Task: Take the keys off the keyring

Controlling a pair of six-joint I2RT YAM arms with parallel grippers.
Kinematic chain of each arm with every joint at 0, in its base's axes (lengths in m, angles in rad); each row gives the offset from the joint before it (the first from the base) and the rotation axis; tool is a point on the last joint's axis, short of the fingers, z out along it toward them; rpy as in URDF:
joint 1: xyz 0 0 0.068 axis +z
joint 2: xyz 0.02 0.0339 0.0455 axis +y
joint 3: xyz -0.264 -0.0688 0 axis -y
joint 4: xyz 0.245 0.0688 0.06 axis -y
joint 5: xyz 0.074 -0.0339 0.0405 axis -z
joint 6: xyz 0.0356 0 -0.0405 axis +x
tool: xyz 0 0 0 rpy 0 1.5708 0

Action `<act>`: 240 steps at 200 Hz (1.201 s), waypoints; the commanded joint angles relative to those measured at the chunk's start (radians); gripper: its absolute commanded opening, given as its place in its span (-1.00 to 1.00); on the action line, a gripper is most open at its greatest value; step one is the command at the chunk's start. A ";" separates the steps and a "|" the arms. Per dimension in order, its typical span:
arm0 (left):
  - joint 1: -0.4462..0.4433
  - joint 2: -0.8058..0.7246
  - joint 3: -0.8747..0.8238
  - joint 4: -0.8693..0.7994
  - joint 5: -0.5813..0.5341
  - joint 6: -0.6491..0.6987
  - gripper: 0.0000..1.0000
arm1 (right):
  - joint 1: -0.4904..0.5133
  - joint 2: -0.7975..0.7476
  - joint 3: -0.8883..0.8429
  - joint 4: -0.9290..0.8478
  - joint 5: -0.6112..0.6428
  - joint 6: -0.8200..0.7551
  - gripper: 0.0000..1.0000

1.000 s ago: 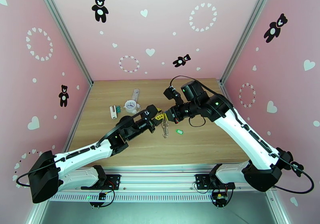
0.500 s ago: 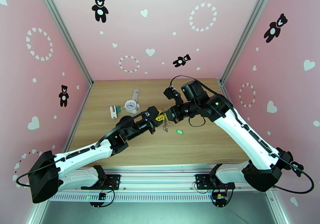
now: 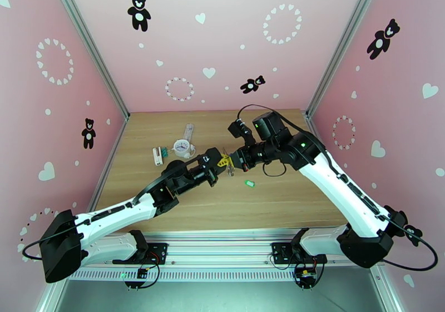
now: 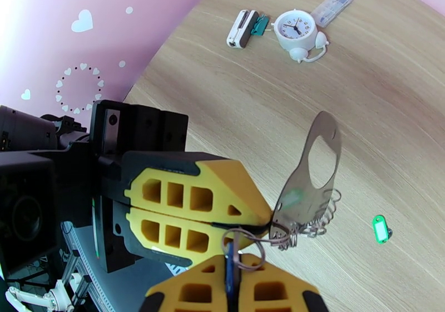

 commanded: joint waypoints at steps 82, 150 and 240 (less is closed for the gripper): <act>0.029 -0.127 0.032 -0.118 0.217 0.025 -1.00 | -0.164 -0.163 -0.118 0.119 -0.140 -0.033 -0.27; 0.082 -0.130 0.049 -0.059 0.341 -0.091 -1.00 | -0.219 -0.309 -0.374 0.454 -0.478 -0.325 -0.21; 0.085 -0.083 0.073 0.073 0.358 -0.221 -1.00 | -0.252 -0.307 -0.491 0.723 -0.675 -0.344 -0.25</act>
